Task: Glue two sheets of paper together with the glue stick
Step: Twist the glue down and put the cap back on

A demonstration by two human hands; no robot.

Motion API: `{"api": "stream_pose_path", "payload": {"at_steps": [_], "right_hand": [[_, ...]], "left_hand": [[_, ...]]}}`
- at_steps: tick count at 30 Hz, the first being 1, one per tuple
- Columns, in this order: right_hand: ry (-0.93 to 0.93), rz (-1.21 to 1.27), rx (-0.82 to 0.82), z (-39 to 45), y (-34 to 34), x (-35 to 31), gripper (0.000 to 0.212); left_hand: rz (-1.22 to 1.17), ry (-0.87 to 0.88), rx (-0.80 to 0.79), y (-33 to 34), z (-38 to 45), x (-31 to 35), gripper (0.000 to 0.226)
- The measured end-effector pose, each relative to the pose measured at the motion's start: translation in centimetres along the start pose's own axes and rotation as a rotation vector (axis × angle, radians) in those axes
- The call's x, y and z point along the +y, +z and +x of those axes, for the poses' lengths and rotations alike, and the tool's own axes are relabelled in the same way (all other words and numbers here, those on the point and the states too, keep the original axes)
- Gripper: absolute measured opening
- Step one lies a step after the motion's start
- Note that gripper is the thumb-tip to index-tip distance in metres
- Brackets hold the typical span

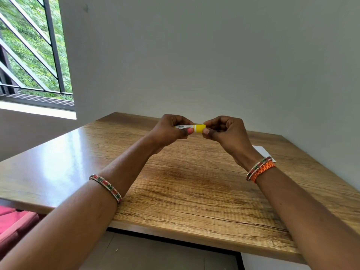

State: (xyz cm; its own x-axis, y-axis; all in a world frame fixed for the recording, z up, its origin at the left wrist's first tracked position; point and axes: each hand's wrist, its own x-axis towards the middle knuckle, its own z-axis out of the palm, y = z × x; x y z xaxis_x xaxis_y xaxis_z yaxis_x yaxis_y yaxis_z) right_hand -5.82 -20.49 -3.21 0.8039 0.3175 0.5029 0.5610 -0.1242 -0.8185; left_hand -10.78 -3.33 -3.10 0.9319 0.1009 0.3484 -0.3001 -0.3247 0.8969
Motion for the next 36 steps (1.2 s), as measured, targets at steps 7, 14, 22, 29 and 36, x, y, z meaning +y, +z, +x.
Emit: {"api": "stream_pose_path", "payload": {"at_steps": [7,14,22,29,36], "right_hand": [[-0.038,-0.031,-0.046,0.1,-0.7,0.2,0.017],[0.047,-0.080,-0.095,0.4,-1.6,-0.3,0.009],[0.245,-1.044,0.113,1.0,-4.2,1.6,0.054],[0.588,-1.108,-0.295,1.1,-4.3,4.9,0.069],[0.478,-1.158,-0.365,0.9,-1.1,3.5,0.061]], "left_hand": [[0.000,-0.013,-0.026,1.6,0.0,-0.3,0.023],[0.254,0.031,0.013,3.2,0.0,-0.6,0.021],[0.419,0.024,0.281,7.2,2.0,-1.1,0.018],[0.181,-0.118,0.238,7.4,3.1,-2.6,0.045],[0.225,-0.094,0.267,7.3,3.7,-3.6,0.049]]}}
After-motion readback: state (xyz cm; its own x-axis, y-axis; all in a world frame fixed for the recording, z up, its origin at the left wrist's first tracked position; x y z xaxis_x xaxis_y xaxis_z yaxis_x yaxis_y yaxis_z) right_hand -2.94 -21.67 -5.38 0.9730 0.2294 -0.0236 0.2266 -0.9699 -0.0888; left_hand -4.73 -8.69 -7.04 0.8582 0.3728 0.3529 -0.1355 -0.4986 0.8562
